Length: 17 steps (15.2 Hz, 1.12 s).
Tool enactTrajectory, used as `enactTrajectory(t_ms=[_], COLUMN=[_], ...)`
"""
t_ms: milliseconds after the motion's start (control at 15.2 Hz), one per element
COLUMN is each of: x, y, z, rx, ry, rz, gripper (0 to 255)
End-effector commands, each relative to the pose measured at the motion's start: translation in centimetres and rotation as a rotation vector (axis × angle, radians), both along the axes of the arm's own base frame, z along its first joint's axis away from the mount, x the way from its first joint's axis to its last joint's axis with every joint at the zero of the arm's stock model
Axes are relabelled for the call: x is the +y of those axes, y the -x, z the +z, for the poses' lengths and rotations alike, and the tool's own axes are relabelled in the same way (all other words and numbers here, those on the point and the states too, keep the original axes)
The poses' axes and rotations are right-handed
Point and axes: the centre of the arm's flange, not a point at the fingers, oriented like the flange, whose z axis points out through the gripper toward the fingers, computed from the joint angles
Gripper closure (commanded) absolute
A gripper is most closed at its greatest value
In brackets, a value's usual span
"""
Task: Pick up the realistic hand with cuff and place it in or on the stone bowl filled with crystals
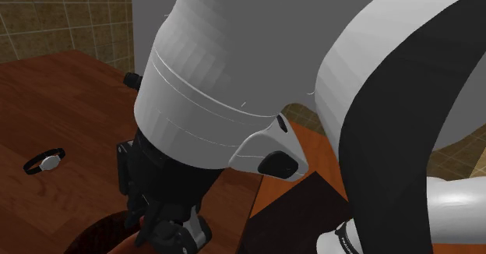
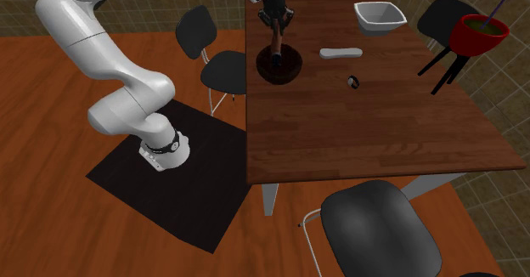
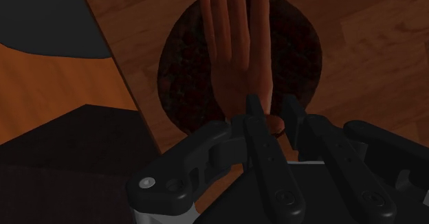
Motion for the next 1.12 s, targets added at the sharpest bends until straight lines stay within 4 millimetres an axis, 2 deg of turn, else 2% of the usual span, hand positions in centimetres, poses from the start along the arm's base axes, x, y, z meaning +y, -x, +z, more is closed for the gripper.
enactTrajectory(t_ms=[0,198,264,594,858,1056], x=[0.0,0.0,-0.1,0.0,-1.2,-1.2], y=[0.0,0.0,0.0,0.0,0.4,0.4], z=[-0.1,-0.1,-0.1,-0.1,4.8,4.8], rx=[0.001,0.001,0.001,0.001,0.001,0.001], ry=[0.002,0.002,0.002,0.002,0.002,0.002], rz=[0.0,0.0,0.0,0.0,0.0,-0.001], gripper=[255,255,0,0,0,0])
